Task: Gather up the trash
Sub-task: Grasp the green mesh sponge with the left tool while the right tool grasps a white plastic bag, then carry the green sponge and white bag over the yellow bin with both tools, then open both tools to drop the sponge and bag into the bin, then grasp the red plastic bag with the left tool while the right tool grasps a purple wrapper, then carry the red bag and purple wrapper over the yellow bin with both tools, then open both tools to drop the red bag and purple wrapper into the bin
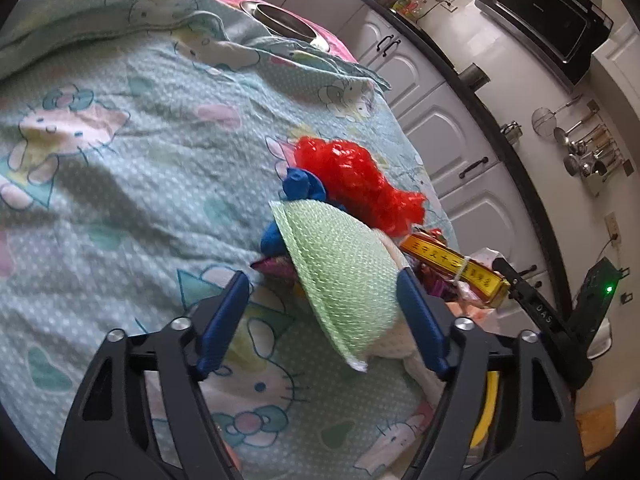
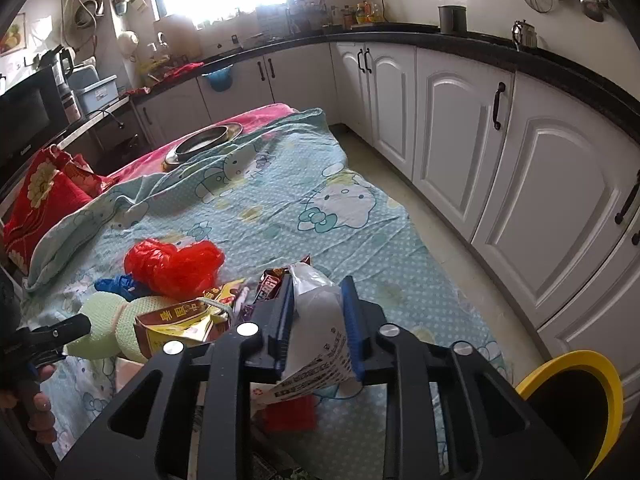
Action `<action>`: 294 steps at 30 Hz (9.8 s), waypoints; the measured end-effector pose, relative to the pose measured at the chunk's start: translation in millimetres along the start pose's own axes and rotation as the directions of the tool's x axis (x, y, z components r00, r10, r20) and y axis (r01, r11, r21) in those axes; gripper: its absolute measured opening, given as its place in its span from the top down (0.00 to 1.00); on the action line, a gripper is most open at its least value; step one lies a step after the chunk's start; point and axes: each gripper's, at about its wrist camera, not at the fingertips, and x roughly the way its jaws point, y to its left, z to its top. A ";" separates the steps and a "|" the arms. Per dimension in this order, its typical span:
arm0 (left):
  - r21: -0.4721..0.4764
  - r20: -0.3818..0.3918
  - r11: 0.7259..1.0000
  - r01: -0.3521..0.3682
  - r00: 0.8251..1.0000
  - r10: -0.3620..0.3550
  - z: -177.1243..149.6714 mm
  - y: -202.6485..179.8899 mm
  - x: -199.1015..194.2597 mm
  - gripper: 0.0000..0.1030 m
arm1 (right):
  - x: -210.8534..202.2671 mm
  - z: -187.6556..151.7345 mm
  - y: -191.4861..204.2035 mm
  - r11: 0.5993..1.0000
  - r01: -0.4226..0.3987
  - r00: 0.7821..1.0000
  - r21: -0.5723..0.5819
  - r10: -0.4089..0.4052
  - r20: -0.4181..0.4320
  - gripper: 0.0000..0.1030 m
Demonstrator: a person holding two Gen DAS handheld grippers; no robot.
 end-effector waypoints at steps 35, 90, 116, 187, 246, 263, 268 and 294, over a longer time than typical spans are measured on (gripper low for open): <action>0.296 0.198 0.952 0.075 0.970 -0.138 -1.5 -75.6 -69.1 0.77 | -83.5 -20.9 -7.8 0.998 -0.059 0.984 0.016 0.055 0.170 0.89; 0.637 -0.133 0.729 0.251 0.967 -0.218 -106.4 -277.5 89.0 0.76 | -176.1 -114.0 -195.6 0.890 0.316 0.907 0.327 -0.385 0.170 0.89; 0.658 -0.237 0.697 0.284 0.957 -0.167 -147.6 -284.0 122.9 0.25 | -181.7 -164.5 -233.3 0.808 0.355 0.897 0.471 -0.436 0.072 0.61; 0.409 0.080 0.905 -0.118 0.992 0.093 79.0 -49.9 69.5 0.11 | 1.1 -70.6 -32.6 0.999 0.030 0.994 0.024 -0.028 -0.110 0.70; 0.676 0.080 0.734 0.062 0.984 -0.157 -20.2 -211.5 23.6 0.92 | -183.1 -74.3 -91.5 0.978 0.086 0.959 0.188 -0.133 0.251 0.88; 0.801 -0.049 0.582 0.137 0.985 -0.165 -98.9 -263.2 61.0 0.92 | -207.4 -112.4 -140.5 0.921 0.233 0.929 0.312 -0.306 0.207 0.88; 0.826 -0.095 0.541 0.155 0.986 -0.138 -121.6 -270.8 79.0 0.92 | -209.8 -120.9 -152.4 0.899 0.282 0.918 0.335 -0.354 0.179 0.88; 0.871 -0.270 0.417 0.259 0.962 -0.035 -205.4 -297.6 151.9 0.90 | -170.9 -162.5 -207.8 0.842 0.296 0.942 0.451 -0.336 0.009 0.87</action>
